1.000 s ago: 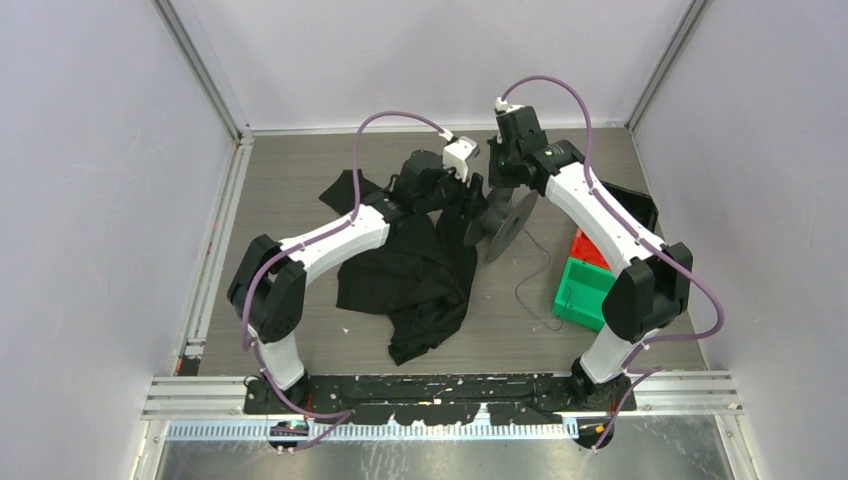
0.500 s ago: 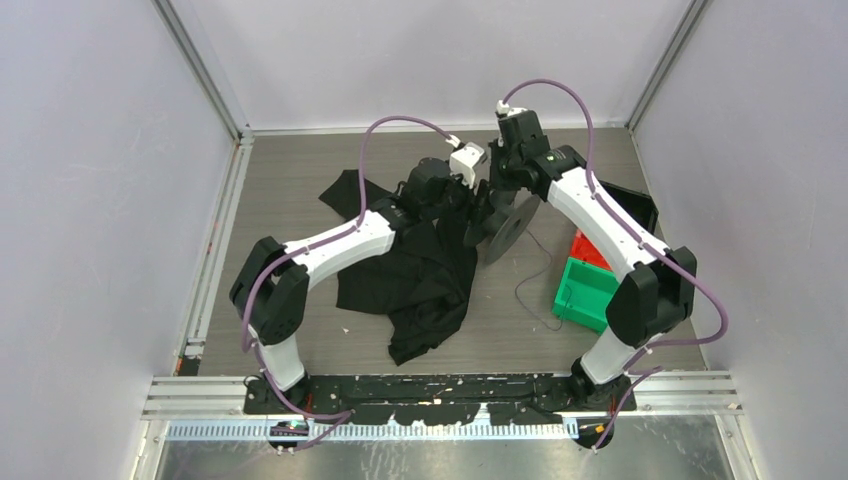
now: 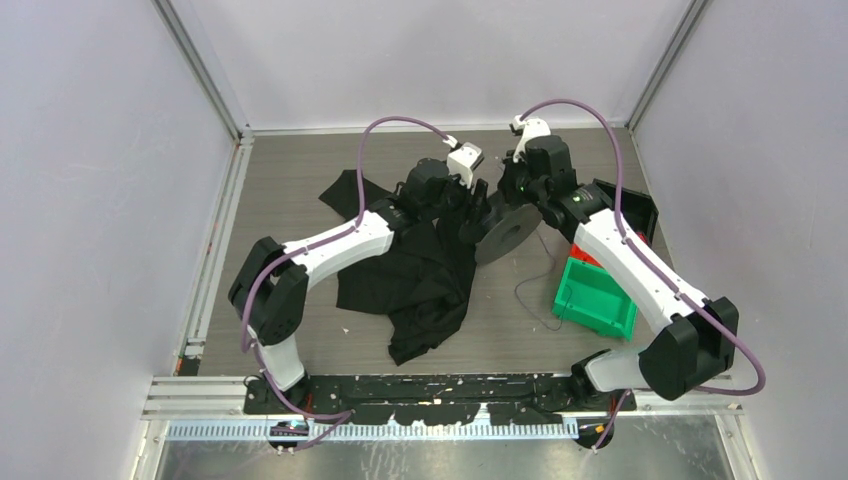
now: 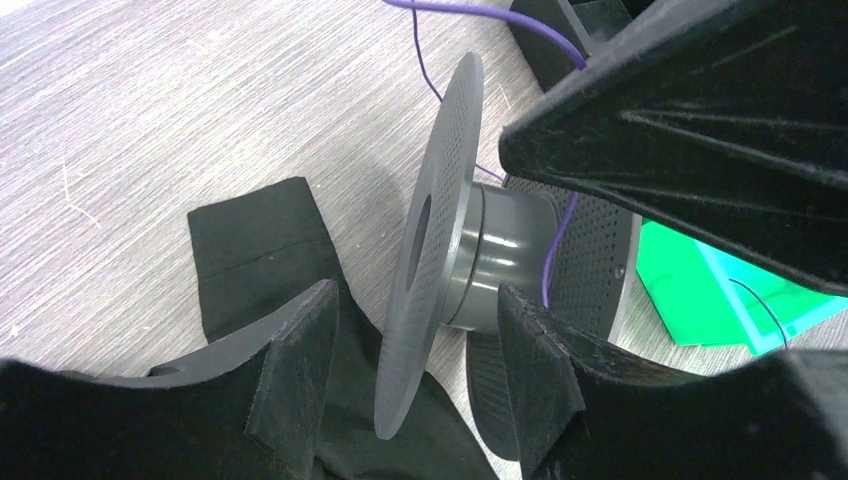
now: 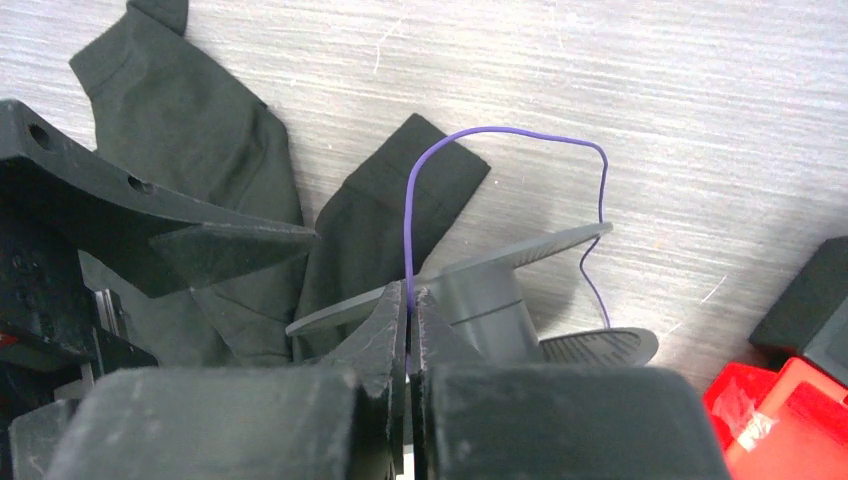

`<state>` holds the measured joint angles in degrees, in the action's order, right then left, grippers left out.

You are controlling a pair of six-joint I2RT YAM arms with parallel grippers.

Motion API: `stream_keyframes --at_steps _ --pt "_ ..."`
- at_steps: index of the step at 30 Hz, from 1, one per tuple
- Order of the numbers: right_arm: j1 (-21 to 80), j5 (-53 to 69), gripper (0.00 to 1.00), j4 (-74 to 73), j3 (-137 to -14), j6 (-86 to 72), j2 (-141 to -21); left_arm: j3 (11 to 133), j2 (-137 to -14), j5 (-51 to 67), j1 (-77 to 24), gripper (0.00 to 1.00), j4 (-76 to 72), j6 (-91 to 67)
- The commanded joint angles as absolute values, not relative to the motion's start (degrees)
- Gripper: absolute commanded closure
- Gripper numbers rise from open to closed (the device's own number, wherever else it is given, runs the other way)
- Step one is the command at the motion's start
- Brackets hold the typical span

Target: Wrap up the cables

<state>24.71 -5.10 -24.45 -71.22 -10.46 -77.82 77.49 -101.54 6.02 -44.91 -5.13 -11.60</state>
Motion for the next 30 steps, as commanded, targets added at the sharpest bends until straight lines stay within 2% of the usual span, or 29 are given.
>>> stream_keyframes --at_steps 1,15,21,30 --pt "25.1 -5.2 1.00 -18.7 -70.6 -8.2 -76.3 78.8 -99.9 6.1 -44.8 0.39 -7.0 -11.6" --pt "25.1 -5.3 1.00 4.5 -55.0 -6.0 -70.0 80.4 -100.7 7.9 -44.8 0.37 -5.1 -10.5" --pt "25.2 -6.8 1.00 9.7 -52.7 -6.2 -69.3 80.4 -100.4 8.0 -44.8 0.27 -4.2 -10.3" --pt "25.2 -4.8 1.00 11.7 -54.2 -6.7 -71.6 80.6 -100.9 8.1 -44.8 0.31 -3.9 -9.9"
